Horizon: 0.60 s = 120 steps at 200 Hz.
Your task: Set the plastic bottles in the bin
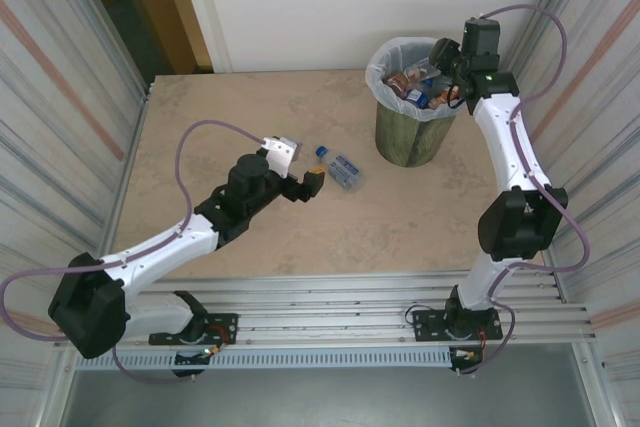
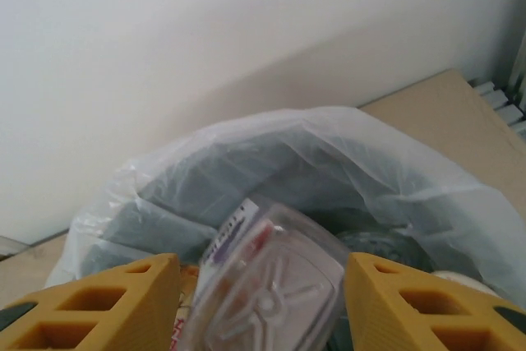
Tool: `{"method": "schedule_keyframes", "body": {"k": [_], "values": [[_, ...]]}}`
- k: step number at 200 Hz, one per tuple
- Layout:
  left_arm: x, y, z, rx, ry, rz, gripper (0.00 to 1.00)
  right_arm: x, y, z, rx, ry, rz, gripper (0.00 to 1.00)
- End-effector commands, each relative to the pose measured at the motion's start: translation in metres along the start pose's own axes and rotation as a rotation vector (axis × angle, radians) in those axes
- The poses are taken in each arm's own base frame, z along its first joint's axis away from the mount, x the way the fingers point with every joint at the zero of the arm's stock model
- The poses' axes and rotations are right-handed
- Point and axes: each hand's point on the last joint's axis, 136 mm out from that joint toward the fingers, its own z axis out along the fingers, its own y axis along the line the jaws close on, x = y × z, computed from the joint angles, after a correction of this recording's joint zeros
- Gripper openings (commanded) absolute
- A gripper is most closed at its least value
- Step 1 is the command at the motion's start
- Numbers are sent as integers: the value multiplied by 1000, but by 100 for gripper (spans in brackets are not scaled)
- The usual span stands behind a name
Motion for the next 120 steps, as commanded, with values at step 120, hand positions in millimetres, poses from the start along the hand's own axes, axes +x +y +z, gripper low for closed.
{"method": "schedule_keyframes", "body": {"k": [120], "values": [[-10, 14, 5, -69, 0, -91, 99, 33, -3, 18, 33, 166, -152, 37]]}}
